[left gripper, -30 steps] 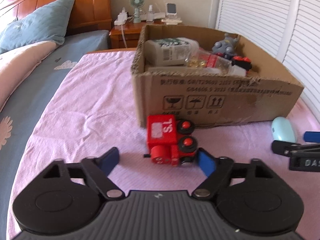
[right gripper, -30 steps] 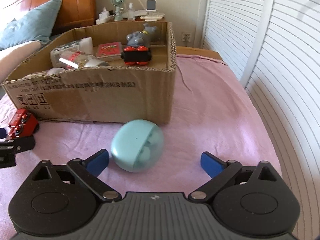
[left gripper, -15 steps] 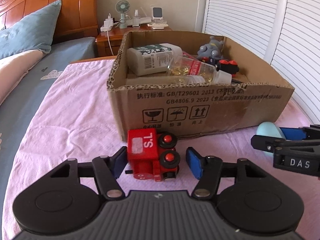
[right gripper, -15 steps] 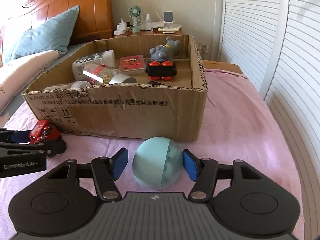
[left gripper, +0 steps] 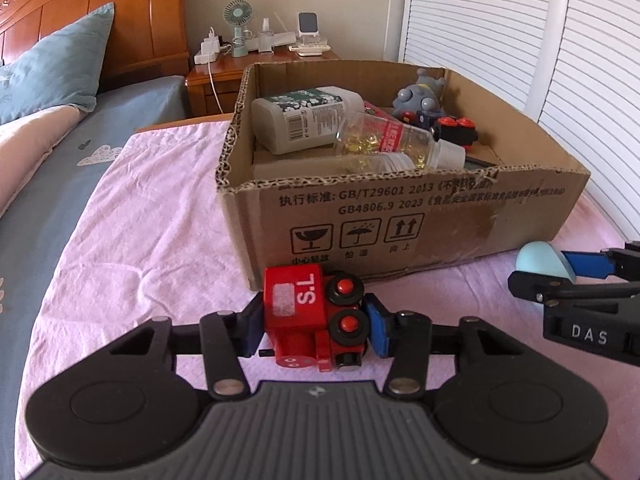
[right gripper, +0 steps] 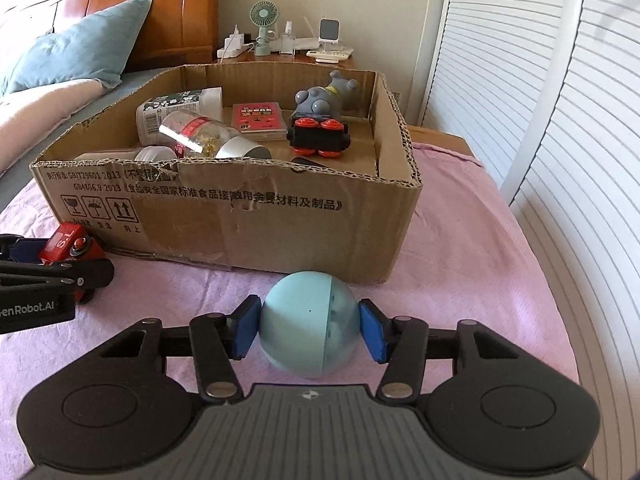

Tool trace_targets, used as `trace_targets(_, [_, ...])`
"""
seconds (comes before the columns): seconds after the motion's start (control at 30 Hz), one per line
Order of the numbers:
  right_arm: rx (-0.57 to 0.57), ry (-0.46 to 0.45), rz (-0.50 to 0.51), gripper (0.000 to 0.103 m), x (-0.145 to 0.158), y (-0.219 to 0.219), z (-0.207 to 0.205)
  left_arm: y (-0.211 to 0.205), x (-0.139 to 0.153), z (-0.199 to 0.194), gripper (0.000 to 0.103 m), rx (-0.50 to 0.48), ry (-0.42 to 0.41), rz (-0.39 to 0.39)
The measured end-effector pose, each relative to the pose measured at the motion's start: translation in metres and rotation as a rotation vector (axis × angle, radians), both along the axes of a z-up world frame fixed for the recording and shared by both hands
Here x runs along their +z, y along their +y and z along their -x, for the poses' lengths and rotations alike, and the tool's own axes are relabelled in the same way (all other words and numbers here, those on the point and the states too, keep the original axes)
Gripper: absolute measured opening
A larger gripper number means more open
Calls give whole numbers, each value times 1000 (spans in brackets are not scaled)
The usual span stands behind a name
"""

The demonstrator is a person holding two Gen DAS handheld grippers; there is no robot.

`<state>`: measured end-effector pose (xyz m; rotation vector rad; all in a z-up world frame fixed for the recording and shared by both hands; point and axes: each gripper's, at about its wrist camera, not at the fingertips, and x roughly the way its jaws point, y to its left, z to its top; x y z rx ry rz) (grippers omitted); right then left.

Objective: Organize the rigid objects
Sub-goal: 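Carry the red train into the box and open left gripper while right tool drops the blue case in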

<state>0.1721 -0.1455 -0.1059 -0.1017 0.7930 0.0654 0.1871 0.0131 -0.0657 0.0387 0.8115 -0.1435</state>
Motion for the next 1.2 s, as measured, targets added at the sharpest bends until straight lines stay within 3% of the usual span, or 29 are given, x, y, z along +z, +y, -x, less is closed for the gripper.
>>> trace_targets(0.47, [127,11,14,58,27,-8,13,11,23,17,48,-185,73,-45])
trace_targets(0.7, [178,-7,-34,58,55,-13,21,13,63,18,48,-253,34,-22])
trace_targets(0.9, [203,-54,-56,58,80,-13,21,3,95,-11,48,-258,-64,-39])
trace_targets(1.1, [206,-78,-63,58,90,-12,11,-4,87,-60,50,-201,-68,-56])
trace_targets(1.13, [207,-79,-63,58,91,-11,9,-3,86,-62,58,-193,-78,-58])
trace_targets(1.17, [207,-79,-65,58,91,-11,7,-3,85,-63,78,-183,-84,-65])
trace_targets(1.2, [207,-77,-68,58,92,-11,5,-3,84,-63,87,-165,-88,-75])
